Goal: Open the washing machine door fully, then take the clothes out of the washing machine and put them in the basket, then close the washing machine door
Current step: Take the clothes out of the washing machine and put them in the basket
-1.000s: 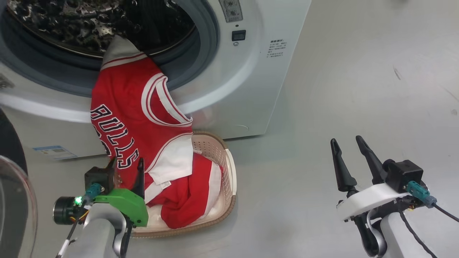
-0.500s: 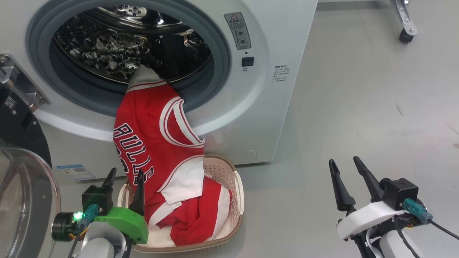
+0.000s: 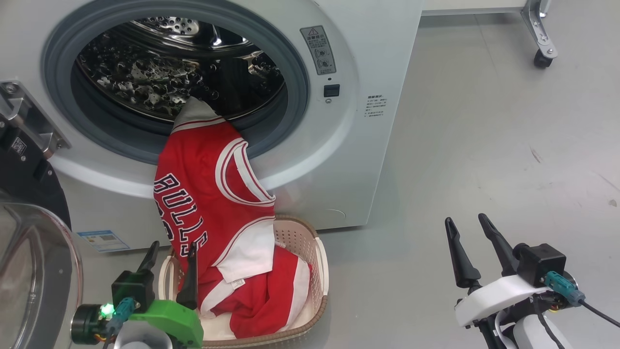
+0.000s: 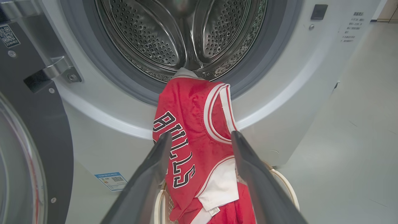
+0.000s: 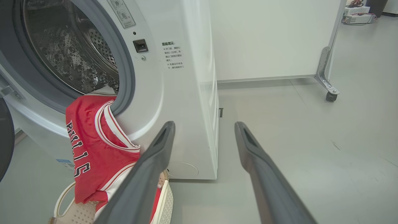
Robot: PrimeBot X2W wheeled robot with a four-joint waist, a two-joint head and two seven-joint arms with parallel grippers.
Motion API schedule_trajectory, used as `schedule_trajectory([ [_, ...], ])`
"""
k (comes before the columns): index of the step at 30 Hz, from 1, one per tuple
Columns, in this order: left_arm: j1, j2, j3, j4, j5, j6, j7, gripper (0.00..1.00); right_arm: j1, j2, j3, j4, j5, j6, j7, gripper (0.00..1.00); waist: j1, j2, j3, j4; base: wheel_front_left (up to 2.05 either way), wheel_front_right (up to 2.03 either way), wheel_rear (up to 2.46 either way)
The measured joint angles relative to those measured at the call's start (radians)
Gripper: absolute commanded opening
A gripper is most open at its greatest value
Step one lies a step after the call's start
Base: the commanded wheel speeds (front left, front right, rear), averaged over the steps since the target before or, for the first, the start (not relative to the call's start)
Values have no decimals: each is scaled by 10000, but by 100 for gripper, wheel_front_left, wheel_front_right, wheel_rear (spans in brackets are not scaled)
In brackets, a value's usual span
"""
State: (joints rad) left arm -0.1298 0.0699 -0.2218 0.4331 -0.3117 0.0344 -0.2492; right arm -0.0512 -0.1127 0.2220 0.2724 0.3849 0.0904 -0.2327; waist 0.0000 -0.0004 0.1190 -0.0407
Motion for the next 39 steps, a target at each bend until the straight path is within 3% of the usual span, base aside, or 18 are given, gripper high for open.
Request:
schedule_trajectory([
  [20,385,140,94,-1087,67,130,35,100,103,2,98,-466,0,-40,174,100,0,0,454,-120,0,0,0],
  [30,118,165,159,-830,-301,17,995,100,-214,8,167,-863,0,-38,265,100,0,0,1210,-311,0,0,0],
  [39,-1429,368,29,-15,-240,-90,1910,100,-737,36,347,-1181,-4,-19,311,100,0,0,2080,-474,0,0,0],
])
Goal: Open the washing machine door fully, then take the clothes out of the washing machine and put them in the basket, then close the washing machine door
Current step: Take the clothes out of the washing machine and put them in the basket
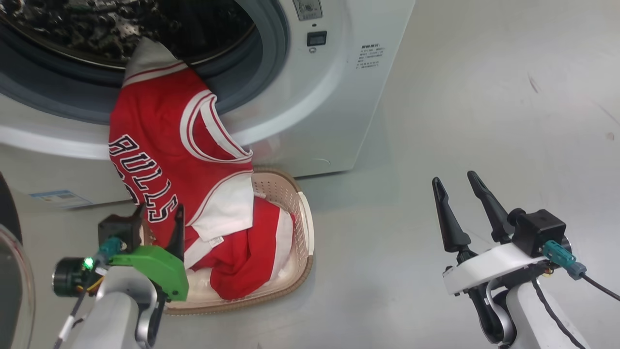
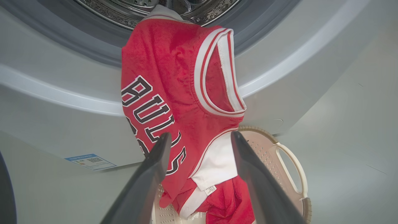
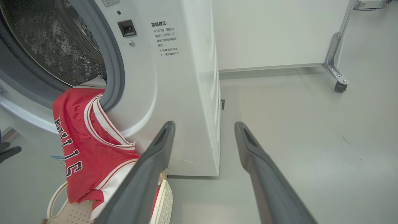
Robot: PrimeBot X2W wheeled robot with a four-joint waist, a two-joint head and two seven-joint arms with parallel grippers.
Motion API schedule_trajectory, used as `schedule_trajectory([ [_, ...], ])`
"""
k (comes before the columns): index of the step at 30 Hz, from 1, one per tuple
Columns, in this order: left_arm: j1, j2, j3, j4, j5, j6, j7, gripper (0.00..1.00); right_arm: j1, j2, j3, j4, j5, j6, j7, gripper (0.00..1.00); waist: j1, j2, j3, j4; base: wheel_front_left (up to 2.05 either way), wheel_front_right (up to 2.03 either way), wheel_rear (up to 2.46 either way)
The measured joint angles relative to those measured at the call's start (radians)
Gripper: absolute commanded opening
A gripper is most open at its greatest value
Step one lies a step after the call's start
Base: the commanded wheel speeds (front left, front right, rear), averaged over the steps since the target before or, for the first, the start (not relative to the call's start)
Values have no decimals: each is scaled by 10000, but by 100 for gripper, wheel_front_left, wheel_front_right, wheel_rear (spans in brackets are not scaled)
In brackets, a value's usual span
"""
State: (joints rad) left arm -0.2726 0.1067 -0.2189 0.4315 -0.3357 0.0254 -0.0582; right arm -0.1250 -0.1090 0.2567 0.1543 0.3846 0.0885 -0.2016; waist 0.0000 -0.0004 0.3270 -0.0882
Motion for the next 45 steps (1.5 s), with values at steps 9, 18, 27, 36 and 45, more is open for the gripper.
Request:
schedule_trajectory([
  [9,-1421,487,299,1070,146,119,765,100,-527,104,121,-150,0,35,0,100,0,0,923,-355,0,0,0],
  [18,-2747,805,635,1764,130,140,1089,100,-851,130,123,-153,4,71,-27,100,0,0,1751,-813,0,0,0],
  [27,-3412,863,811,2596,111,224,1083,100,-1036,159,117,35,8,109,-142,100,0,0,2247,-1111,0,0,0],
  [36,-3886,1145,1112,3223,115,399,965,100,-1267,171,190,94,8,150,-153,100,0,0,2407,-1179,0,0,0],
  [45,-4477,1231,1133,3678,107,397,773,0,-1450,176,171,201,12,157,-249,100,1,0,2708,-1272,0,0,0],
])
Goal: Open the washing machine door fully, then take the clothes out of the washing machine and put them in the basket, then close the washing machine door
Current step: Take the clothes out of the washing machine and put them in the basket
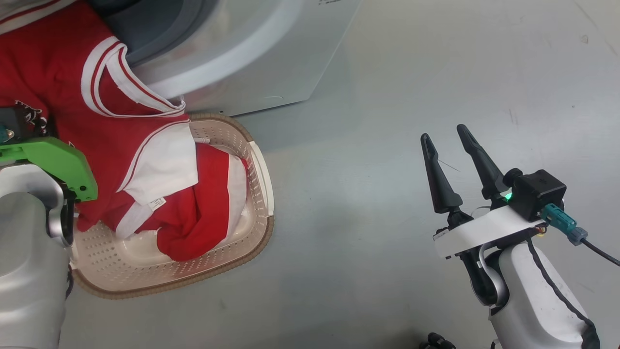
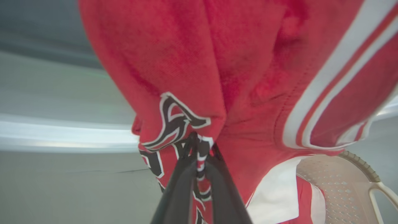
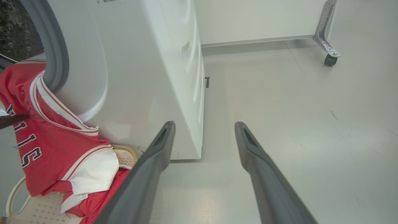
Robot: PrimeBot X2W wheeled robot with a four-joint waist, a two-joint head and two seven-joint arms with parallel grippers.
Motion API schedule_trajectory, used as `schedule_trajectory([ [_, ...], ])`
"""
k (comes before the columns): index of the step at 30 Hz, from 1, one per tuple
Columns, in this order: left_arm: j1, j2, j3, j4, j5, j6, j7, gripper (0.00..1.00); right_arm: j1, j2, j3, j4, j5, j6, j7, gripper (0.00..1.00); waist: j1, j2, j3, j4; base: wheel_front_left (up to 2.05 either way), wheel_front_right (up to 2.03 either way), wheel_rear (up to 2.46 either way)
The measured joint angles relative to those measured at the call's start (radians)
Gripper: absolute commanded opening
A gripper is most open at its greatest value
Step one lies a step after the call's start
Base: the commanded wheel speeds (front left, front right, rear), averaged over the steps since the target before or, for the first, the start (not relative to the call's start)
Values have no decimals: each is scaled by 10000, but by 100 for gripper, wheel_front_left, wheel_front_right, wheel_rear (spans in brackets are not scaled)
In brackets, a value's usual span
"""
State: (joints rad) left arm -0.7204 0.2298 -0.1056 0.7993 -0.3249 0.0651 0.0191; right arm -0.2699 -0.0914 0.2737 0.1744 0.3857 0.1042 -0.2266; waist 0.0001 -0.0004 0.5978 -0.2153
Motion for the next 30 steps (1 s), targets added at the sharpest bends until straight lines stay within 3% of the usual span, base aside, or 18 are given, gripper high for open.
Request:
schedule_trajectory([
  [6,-48,-38,102,263,-136,-35,-245,0,-106,2,-29,79,4,0,-6,100,0,0,21,34,0,0,0],
  [16,21,-568,67,422,-188,-180,-1356,0,-119,-58,-293,276,4,0,-94,100,0,0,-174,372,0,0,0],
  [23,636,-917,-105,270,-180,-278,-2437,0,-113,-142,-368,433,4,-2,-136,100,0,0,-532,663,0,0,0],
  [30,1311,-1304,-196,-301,-178,-368,-2681,0,-39,-222,-464,535,4,-17,-140,100,0,0,-991,946,0,0,0],
])
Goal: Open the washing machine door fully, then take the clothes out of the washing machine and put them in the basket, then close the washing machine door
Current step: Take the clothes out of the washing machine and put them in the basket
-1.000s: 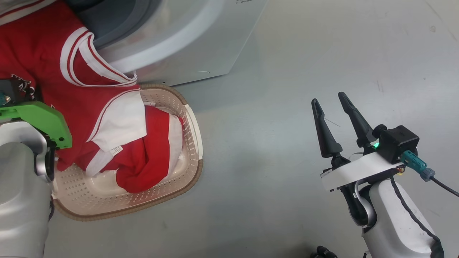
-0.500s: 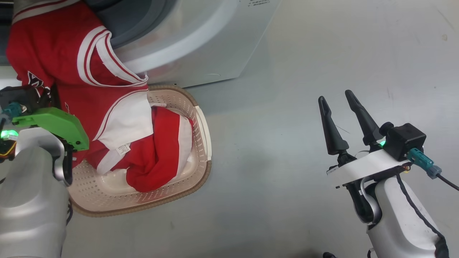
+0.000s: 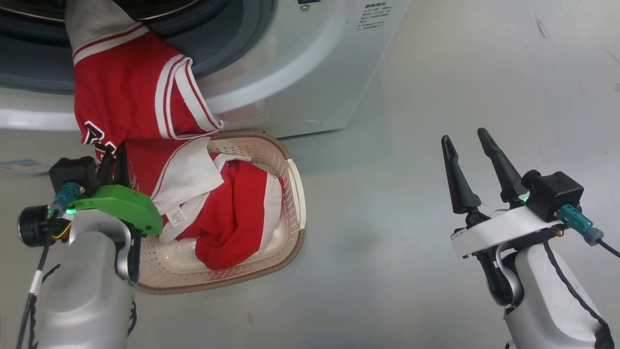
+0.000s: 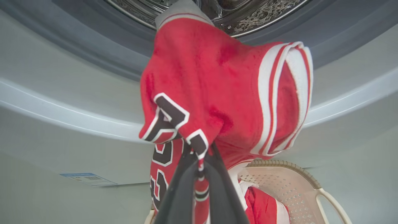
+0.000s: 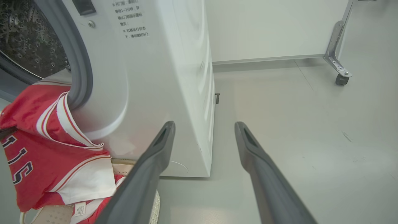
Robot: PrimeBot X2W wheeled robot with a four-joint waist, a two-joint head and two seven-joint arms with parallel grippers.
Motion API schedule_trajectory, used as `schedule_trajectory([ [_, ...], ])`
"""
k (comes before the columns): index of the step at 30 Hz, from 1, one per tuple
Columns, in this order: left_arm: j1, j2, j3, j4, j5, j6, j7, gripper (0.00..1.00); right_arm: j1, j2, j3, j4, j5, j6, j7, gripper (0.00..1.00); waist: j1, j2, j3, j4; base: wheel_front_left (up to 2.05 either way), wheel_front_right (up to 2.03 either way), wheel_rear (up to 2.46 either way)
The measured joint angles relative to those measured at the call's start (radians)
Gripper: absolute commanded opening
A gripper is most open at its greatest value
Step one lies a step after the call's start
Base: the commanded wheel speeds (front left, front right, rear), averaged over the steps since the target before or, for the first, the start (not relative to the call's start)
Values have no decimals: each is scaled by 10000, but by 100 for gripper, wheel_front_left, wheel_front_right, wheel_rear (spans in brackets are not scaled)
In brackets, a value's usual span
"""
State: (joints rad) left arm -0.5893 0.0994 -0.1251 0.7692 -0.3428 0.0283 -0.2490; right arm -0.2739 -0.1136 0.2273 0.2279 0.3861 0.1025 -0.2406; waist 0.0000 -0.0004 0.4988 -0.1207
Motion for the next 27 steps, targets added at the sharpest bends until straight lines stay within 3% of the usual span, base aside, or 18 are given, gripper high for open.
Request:
schedule_trajectory([
  [16,1510,-368,-585,-2943,637,-73,-2,0,592,-138,2,67,-2,-56,-27,100,0,0,-929,710,0,0,0],
  [27,2818,-483,-1344,-3425,750,-311,-2,0,689,-121,280,44,-10,-52,-10,100,0,0,-1116,788,0,0,0],
])
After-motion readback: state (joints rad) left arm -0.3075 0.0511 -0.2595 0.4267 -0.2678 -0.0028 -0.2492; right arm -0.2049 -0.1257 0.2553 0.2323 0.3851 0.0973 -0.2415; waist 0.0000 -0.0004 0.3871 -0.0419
